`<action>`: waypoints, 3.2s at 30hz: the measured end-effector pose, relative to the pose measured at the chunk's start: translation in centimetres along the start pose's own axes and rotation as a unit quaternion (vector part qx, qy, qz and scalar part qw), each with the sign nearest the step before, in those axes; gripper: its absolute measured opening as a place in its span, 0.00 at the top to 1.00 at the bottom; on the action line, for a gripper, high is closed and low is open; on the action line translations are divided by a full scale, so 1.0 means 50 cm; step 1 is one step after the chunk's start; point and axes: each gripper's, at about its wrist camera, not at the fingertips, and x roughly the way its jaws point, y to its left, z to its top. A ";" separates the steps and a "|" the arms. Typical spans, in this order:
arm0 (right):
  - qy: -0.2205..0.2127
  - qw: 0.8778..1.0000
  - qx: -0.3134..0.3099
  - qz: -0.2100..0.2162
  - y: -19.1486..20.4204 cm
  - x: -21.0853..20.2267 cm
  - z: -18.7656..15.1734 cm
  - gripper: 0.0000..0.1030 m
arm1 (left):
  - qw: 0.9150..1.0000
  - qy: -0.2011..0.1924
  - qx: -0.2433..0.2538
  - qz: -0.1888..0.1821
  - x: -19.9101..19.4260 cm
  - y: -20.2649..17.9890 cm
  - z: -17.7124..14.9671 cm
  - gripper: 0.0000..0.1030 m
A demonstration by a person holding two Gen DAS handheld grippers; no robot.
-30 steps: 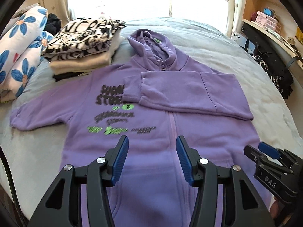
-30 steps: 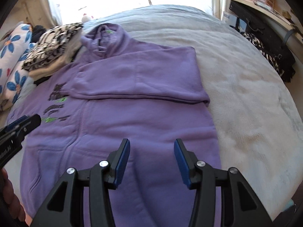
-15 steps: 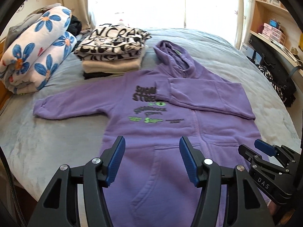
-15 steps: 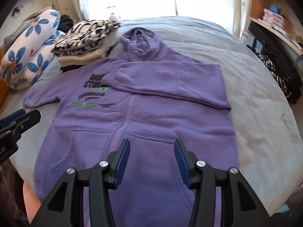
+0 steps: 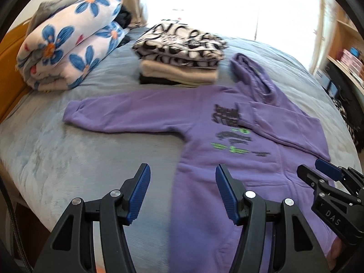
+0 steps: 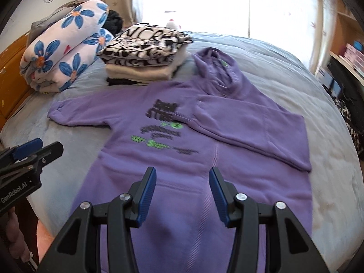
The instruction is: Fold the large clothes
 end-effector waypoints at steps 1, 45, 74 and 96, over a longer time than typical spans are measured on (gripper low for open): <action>0.002 1.000 -0.003 0.002 0.011 0.010 0.009 0.53 | 1.000 0.004 -0.006 0.003 0.010 0.013 0.003 0.44; 0.055 0.998 0.016 0.021 0.181 0.334 0.148 0.53 | 0.958 0.065 -0.280 -0.010 0.472 0.510 0.149 0.71; 0.019 0.976 0.206 -0.060 -0.271 0.114 -0.024 0.53 | 0.973 0.120 0.100 -0.169 0.395 -0.343 0.086 0.64; -0.010 0.997 0.028 0.065 -0.090 0.146 0.060 0.53 | 0.995 0.045 0.012 -0.092 0.199 -0.065 0.103 0.23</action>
